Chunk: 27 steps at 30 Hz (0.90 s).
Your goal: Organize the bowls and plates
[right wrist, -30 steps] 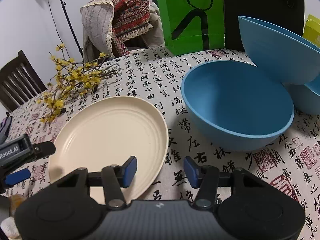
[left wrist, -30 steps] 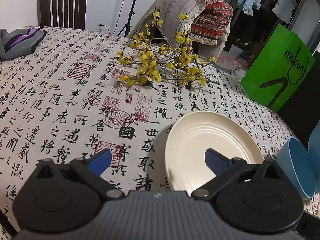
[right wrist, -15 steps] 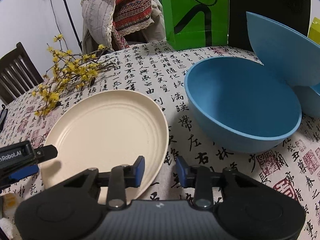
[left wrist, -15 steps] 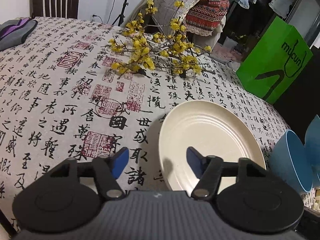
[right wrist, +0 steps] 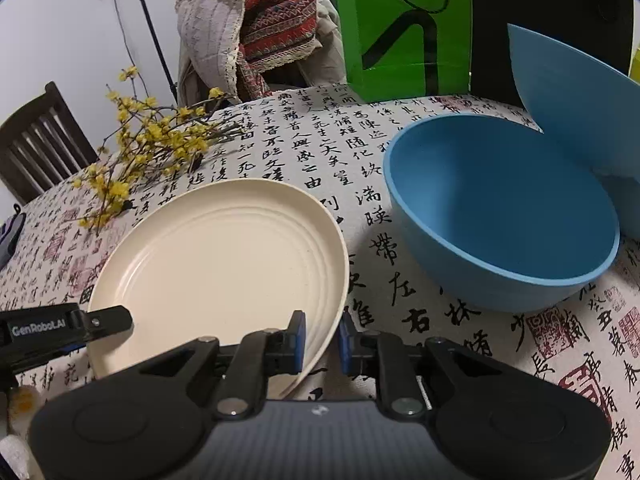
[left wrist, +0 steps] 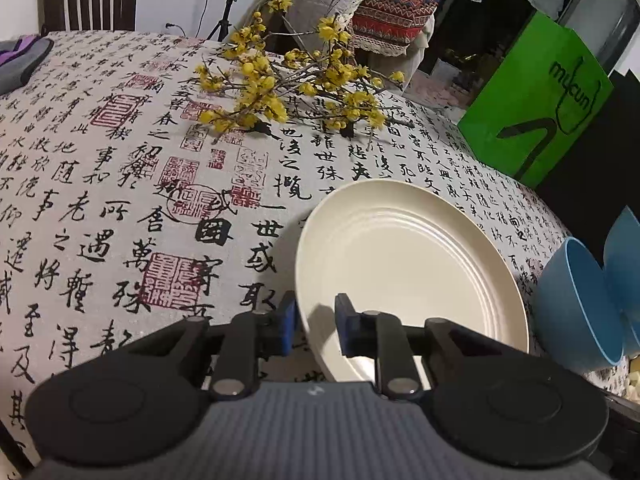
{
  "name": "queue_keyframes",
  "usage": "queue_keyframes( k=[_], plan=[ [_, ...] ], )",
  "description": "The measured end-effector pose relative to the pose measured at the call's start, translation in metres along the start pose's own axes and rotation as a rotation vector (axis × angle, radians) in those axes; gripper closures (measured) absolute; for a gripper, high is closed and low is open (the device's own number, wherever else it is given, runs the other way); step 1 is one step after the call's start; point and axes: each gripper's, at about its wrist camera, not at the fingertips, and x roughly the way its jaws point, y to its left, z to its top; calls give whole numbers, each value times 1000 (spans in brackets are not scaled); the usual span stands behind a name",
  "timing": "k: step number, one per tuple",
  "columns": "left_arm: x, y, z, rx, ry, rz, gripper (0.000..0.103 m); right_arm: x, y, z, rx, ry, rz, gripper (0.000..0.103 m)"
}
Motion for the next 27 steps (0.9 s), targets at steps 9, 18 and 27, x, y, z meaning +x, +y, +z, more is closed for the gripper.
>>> queue_keyframes(
  k=[9, 18, 27],
  plan=[
    [-3, 1, 4, 31, -9, 20, 87, -9, -1, -6, 5, -2, 33, 88],
    [-5, 12, 9, 4, 1, 84, 87, -15, 17, -20, -10, 19, 58, 87],
    [-5, 17, 10, -11, -2, 93, 87, -17, 12, -13, 4, -4, 52, 56]
  ],
)
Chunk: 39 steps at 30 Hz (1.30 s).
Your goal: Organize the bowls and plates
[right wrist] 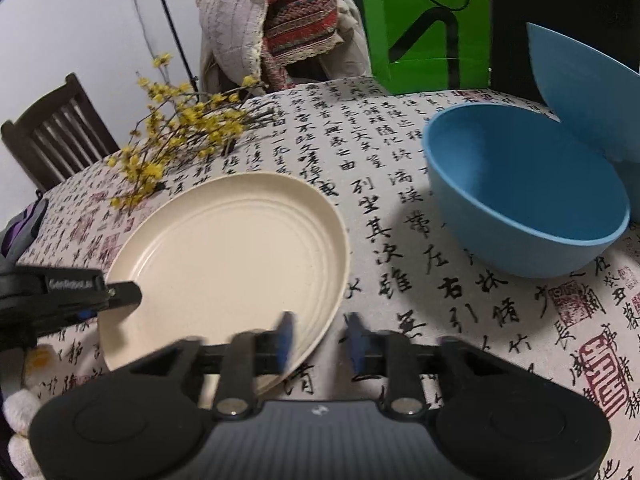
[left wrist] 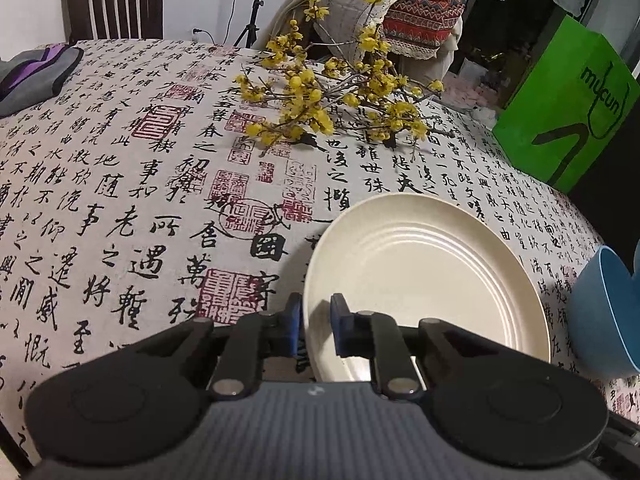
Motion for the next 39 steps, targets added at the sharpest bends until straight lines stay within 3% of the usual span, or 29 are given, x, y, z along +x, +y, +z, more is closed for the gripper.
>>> queue_keyframes(
  k=[8, 11, 16, 23, 28, 39],
  plan=[
    [1, -3, 0, 8, -6, 7, 87, 13, -8, 16, -38, -24, -72, 58],
    [1, -2, 0, 1, -8, 3, 87, 19, -5, 18, -54, -19, -74, 64],
    [1, -3, -1, 5, -12, 4, 87, 27, -1, 21, -79, -14, -56, 72],
    [2, -4, -1, 11, -18, 7, 86, 32, 0, 24, -102, -9, -41, 74],
    [2, -4, -2, 10, -21, 8, 87, 30, 3, 23, -127, -18, -24, 88],
    [1, -4, -3, 12, -35, 32, 87, 24, 0, 19, -156, -35, 16, 89]
  ],
)
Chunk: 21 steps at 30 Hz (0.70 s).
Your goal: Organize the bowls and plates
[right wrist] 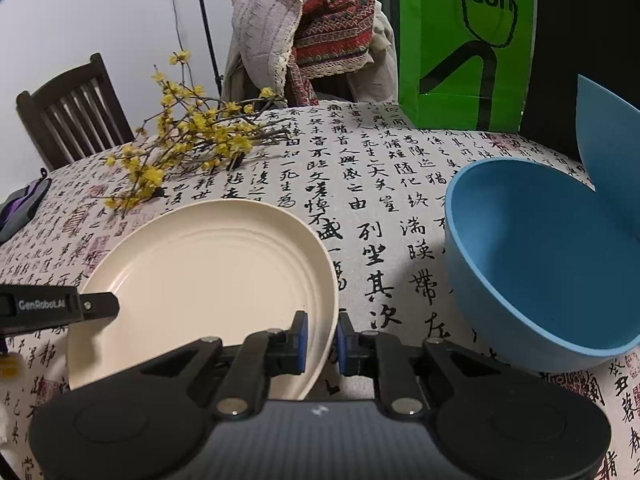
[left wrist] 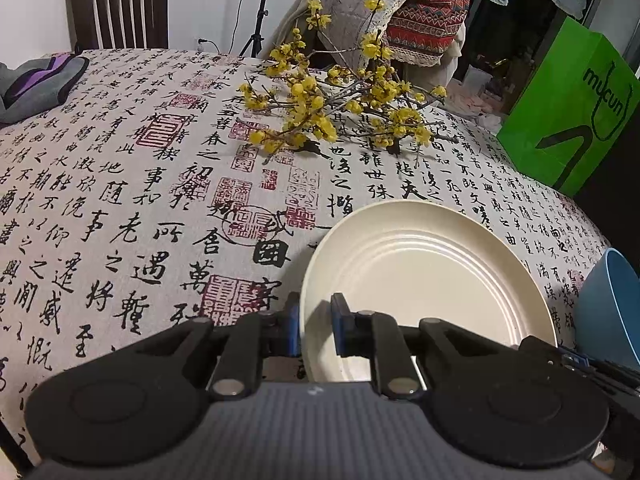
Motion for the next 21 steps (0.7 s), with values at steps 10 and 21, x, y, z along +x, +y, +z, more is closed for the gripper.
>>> queue_keyframes(
  k=[10, 21],
  plan=[
    [-28, 0, -4, 28, -55, 23, 87, -15, 2, -1, -19, -46, 48, 90],
    [-82, 7, -15, 40, -133, 50, 87, -48, 11, -7, -19, -108, 119, 90]
  ],
)
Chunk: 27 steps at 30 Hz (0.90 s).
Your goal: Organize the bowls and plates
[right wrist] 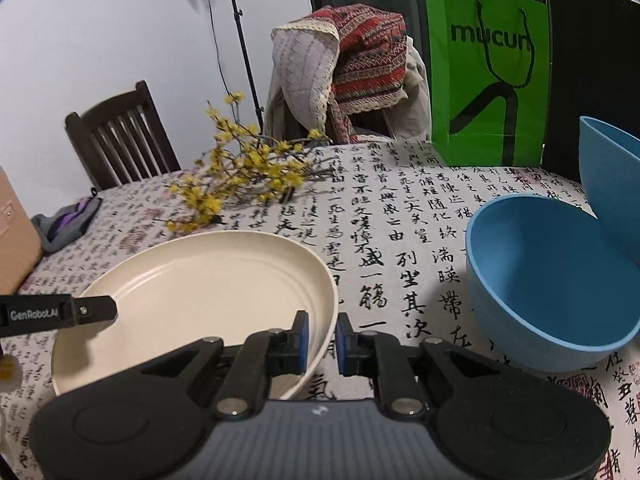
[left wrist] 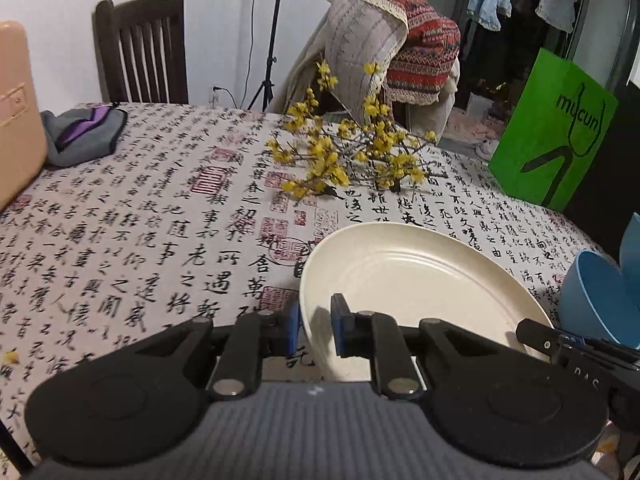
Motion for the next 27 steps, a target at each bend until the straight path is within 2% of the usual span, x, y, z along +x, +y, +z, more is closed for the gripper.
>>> queue_keyframes(
  k=[12, 27],
  plan=[
    [-51, 18, -18, -39, -46, 14, 87, -38, 22, -15, -14, -33, 28, 90],
    [-84, 37, -35, -76, -74, 12, 87, -71, 40, -29, -7, -62, 49, 90]
  ],
)
